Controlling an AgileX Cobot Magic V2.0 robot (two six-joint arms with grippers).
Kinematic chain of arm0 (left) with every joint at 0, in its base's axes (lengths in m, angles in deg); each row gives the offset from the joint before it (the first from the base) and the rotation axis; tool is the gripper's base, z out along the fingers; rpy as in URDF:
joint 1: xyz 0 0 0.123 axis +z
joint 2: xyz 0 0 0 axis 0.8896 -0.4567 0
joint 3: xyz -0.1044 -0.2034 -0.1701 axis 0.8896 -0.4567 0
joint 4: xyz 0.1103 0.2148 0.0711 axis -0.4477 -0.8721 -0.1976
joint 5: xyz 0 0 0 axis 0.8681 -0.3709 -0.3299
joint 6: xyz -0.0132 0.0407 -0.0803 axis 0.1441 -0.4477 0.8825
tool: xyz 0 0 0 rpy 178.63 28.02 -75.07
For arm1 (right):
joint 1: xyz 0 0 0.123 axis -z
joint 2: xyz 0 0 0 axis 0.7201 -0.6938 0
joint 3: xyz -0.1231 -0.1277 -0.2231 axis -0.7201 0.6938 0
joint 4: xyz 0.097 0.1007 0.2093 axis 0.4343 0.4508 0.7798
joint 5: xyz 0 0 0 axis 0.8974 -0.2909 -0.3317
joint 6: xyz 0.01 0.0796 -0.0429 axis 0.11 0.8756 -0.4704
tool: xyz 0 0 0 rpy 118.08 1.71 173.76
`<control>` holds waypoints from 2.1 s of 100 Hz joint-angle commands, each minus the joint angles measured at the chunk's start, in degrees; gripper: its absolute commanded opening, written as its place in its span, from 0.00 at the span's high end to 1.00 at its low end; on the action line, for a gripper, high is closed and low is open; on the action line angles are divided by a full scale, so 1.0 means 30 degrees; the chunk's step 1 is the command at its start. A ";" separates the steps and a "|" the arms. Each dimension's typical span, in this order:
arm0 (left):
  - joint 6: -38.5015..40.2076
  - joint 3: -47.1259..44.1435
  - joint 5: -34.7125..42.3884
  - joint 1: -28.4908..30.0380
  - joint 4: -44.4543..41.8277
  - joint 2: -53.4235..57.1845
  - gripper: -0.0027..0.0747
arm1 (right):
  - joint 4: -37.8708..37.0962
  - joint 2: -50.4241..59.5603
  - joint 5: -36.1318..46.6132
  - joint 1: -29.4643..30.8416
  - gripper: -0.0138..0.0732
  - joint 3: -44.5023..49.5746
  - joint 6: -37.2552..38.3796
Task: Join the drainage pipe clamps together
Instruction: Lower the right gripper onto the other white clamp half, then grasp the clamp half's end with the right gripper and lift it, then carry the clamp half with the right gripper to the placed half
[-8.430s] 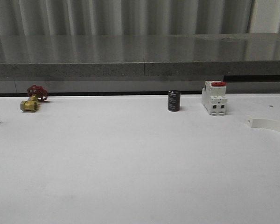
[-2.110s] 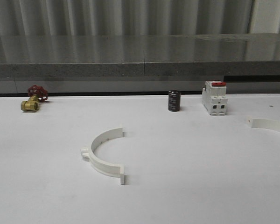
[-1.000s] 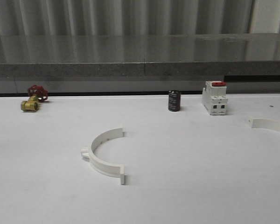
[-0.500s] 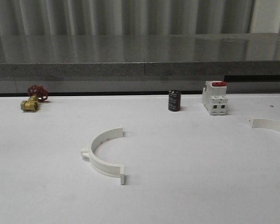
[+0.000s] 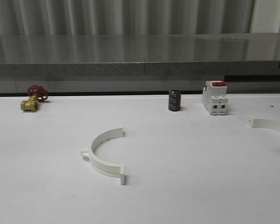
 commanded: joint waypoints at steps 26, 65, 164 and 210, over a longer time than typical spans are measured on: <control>0.0009 0.0539 0.1562 0.0044 0.0176 -0.0166 0.99 | 0.0303 -0.2353 -0.0573 0.0189 0.28 -0.2094 -0.0016; 0.0009 0.0539 0.1562 0.0044 0.0176 -0.0166 0.99 | 0.0284 -0.3927 0.0159 0.0257 0.30 -0.2837 -0.0016; 0.0009 0.0539 0.1562 0.0044 0.0176 -0.0166 0.99 | -0.0771 -0.0634 -0.1987 -0.5038 0.69 -0.2842 0.5976; 0.0009 0.0539 0.1562 0.0044 0.0176 -0.0166 0.99 | -0.1563 -0.1358 -0.1866 -1.0740 0.69 -0.3235 1.2123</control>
